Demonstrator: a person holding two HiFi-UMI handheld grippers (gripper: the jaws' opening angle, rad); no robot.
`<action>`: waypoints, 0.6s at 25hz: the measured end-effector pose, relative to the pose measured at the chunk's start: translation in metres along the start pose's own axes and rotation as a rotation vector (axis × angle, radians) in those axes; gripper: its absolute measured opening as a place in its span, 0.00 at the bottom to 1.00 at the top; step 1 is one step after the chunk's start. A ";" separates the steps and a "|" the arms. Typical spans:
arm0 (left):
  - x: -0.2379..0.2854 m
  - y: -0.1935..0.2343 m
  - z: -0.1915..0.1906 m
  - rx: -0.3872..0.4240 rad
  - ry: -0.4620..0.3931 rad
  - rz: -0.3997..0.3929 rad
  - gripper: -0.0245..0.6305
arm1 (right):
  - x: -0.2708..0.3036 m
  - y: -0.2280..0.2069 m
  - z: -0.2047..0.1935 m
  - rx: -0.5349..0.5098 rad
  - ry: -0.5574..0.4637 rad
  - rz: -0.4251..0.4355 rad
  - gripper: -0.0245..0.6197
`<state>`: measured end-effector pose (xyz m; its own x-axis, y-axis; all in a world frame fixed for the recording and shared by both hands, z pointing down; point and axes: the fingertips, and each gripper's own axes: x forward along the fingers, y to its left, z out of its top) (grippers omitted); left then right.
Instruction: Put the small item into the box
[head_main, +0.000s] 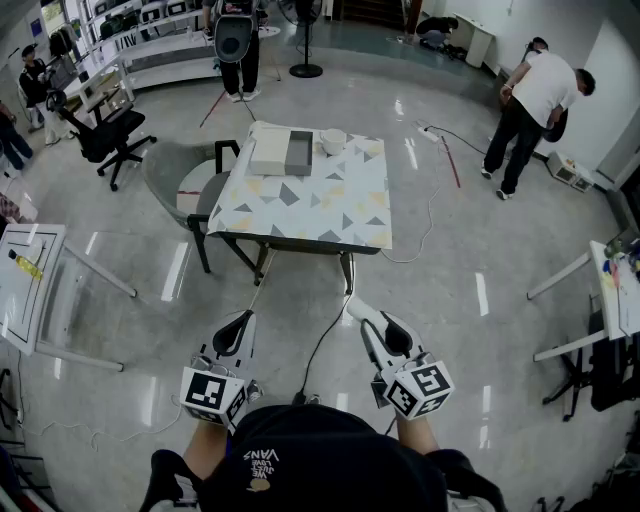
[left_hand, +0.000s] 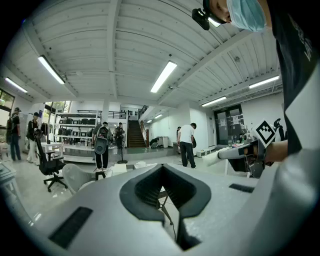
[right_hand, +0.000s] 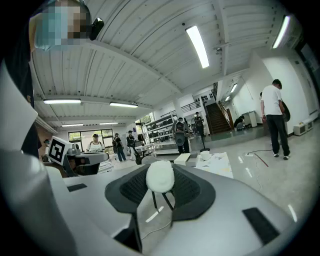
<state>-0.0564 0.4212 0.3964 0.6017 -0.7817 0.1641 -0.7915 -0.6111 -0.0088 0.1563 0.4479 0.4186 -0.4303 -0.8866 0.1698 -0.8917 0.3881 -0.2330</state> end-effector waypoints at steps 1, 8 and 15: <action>0.000 -0.001 0.000 -0.001 -0.001 0.000 0.04 | -0.001 0.000 0.000 -0.002 -0.004 0.001 0.24; 0.003 -0.004 -0.006 -0.021 -0.005 -0.001 0.04 | 0.000 -0.001 0.001 0.039 -0.033 0.037 0.24; 0.017 0.009 -0.014 -0.066 0.007 -0.001 0.04 | 0.017 -0.011 -0.002 0.076 -0.009 0.027 0.24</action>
<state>-0.0547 0.4044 0.4130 0.6017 -0.7803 0.1706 -0.7965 -0.6020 0.0560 0.1579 0.4290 0.4263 -0.4524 -0.8784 0.1541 -0.8663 0.3918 -0.3098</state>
